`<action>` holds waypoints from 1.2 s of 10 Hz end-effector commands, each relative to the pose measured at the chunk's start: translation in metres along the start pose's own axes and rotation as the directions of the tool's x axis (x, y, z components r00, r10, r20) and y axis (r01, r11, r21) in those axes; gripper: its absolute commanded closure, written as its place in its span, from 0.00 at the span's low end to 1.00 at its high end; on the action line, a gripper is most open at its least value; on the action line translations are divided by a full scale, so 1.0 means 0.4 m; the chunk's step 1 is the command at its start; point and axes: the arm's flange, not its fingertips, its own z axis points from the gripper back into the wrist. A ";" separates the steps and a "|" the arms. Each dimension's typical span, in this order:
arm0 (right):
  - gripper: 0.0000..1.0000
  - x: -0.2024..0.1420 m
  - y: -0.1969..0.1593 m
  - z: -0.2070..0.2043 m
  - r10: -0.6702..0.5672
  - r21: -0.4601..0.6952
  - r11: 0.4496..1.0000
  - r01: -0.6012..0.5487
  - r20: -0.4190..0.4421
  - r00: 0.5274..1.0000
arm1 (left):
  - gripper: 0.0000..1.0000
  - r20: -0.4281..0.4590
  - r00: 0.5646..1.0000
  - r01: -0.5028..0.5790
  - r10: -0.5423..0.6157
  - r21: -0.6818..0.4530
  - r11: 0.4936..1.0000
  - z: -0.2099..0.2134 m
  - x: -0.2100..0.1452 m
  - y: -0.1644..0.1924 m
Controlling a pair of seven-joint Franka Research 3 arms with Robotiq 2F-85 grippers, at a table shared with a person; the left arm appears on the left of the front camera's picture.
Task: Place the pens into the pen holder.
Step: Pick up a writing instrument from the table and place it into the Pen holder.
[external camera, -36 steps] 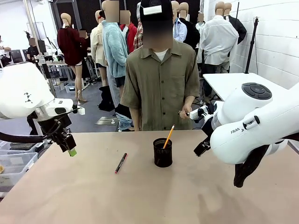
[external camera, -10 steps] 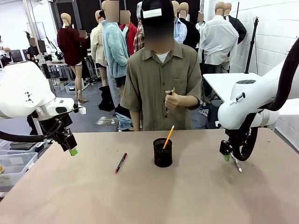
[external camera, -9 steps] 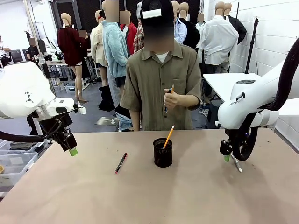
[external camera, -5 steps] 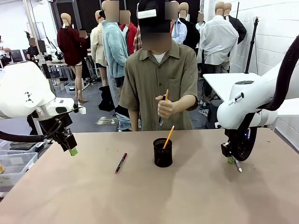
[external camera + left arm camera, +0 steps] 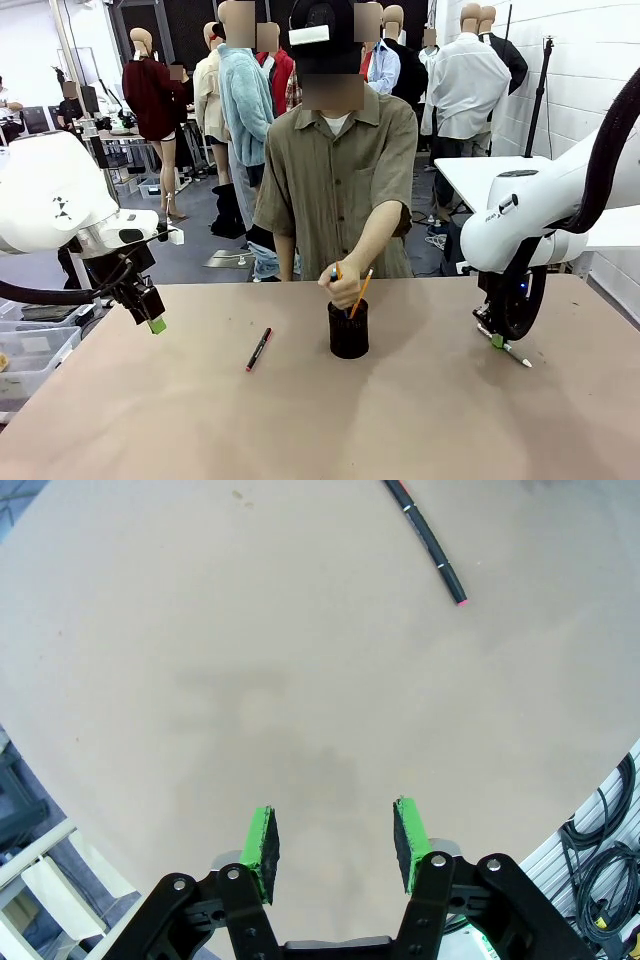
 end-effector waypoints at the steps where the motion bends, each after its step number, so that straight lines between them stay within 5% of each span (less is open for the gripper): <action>1: 1.00 -0.003 0.003 -0.007 0.072 0.014 0.997 -0.071 -0.022 0.997 | 0.38 -0.002 1.000 0.006 -0.006 0.014 1.000 0.004 0.001 0.004; 8: 1.00 -0.080 0.012 0.048 0.446 0.089 0.878 -0.471 0.205 0.871 | 0.38 -0.002 1.000 0.006 -0.006 0.014 1.000 0.004 0.001 0.004; 12: 1.00 -0.122 0.034 0.078 0.692 0.031 0.593 -0.805 0.491 0.529 | 0.38 -0.002 1.000 0.006 -0.006 0.014 1.000 0.004 0.001 0.004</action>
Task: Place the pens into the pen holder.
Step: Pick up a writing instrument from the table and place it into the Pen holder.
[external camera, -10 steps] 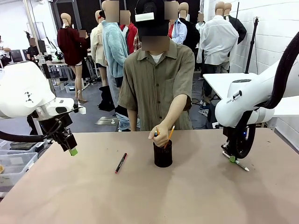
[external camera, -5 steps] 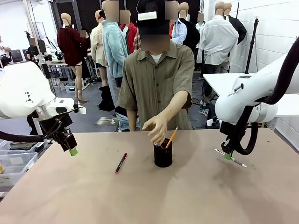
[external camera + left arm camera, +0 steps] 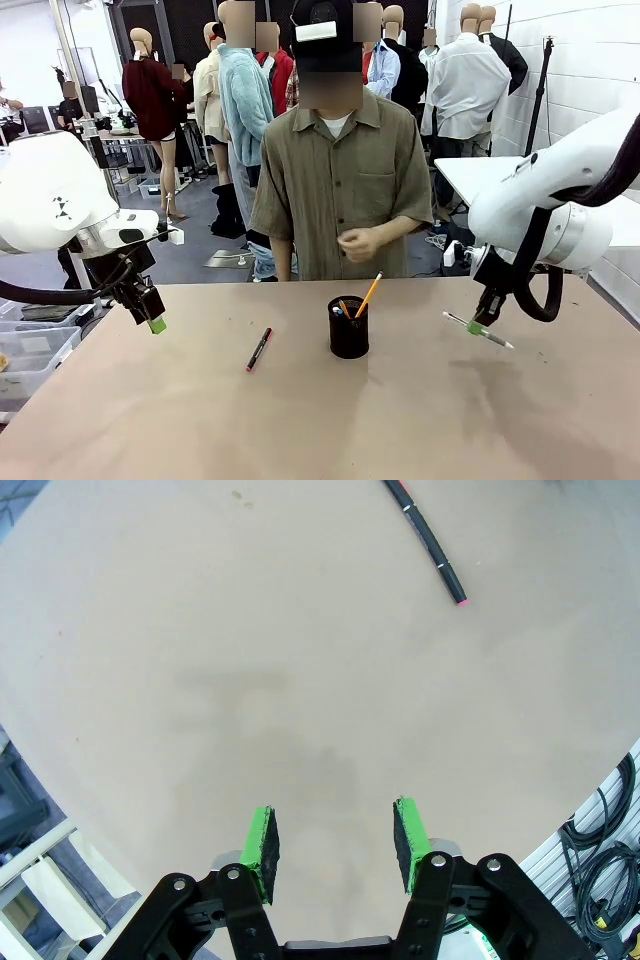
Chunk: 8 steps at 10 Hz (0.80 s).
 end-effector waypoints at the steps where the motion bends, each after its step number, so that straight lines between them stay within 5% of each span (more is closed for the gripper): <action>1: 1.00 -0.037 0.031 0.006 0.159 0.110 0.978 -0.180 0.173 0.972 | 0.38 -0.002 1.000 0.005 -0.005 0.014 1.000 0.004 0.001 0.004; 4: 1.00 0.006 0.093 0.035 0.223 0.078 0.959 -0.273 0.390 0.893 | 0.38 -0.002 1.000 0.005 -0.005 0.014 1.000 0.004 0.001 0.004; 6: 1.00 0.052 0.130 0.044 0.246 0.041 0.941 -0.335 0.597 0.764 | 0.38 -0.002 1.000 0.005 -0.005 0.014 1.000 0.004 0.001 0.004; 8: 1.00 0.102 0.134 0.056 0.128 0.051 0.962 -0.269 0.786 0.605 | 0.38 -0.002 1.000 0.005 -0.005 0.014 1.000 0.004 0.001 0.004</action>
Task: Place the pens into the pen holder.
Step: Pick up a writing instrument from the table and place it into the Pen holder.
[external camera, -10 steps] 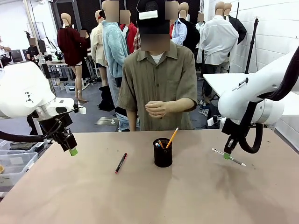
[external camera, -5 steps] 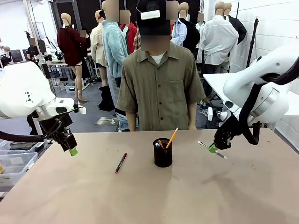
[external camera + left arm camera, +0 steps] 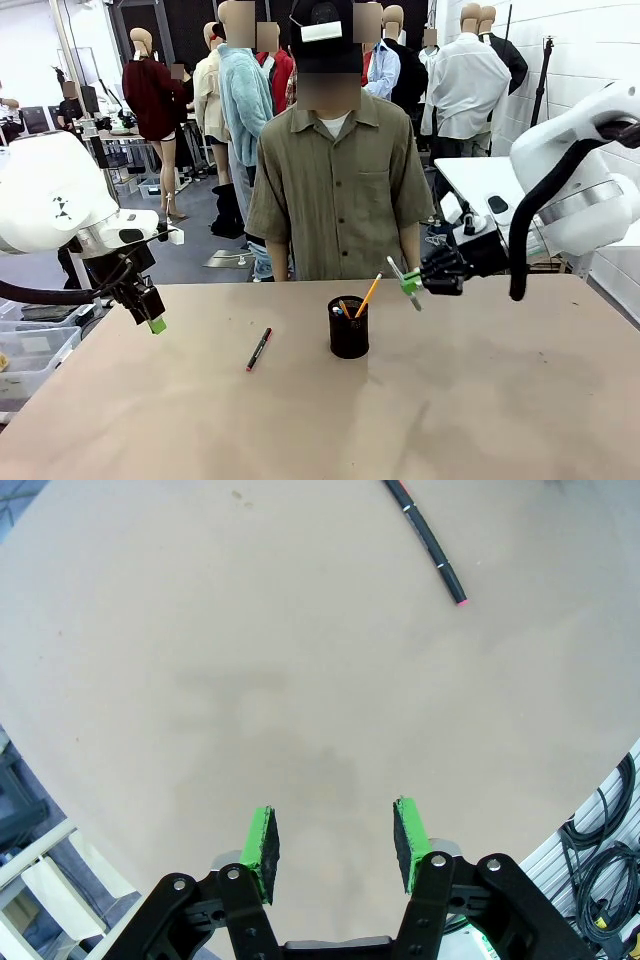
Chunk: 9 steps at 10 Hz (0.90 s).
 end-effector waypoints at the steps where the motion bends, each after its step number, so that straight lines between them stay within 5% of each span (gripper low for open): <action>1: 1.00 0.009 0.005 -0.029 -0.042 -0.019 0.999 0.046 0.177 0.983 | 0.38 -0.002 1.000 0.005 -0.005 0.014 1.000 0.004 0.001 0.004; 9: 1.00 0.090 -0.085 -0.238 -0.128 -0.034 0.991 0.131 0.096 0.987 | 0.38 -0.002 1.000 0.005 -0.005 0.014 1.000 0.004 0.001 0.004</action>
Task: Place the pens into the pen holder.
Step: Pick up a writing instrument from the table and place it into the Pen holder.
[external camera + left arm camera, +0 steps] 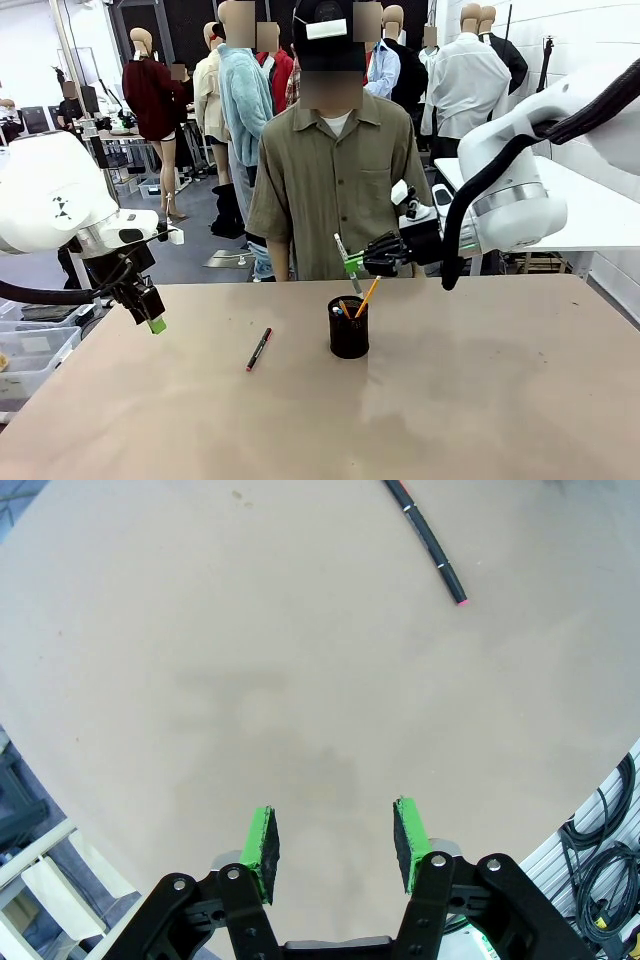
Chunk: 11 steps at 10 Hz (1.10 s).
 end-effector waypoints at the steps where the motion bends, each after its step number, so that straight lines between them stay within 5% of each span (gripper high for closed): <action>1: 1.00 -0.018 -0.032 -0.049 -0.056 -0.050 0.997 0.054 -0.033 0.998 | 0.38 -0.003 1.000 0.006 -0.006 0.014 1.000 0.004 0.001 0.003; 11: 1.00 -0.084 -0.040 -0.131 -0.077 -0.033 0.997 0.074 -0.116 0.990 | 0.38 -0.003 1.000 0.006 -0.006 0.014 1.000 0.004 0.001 0.003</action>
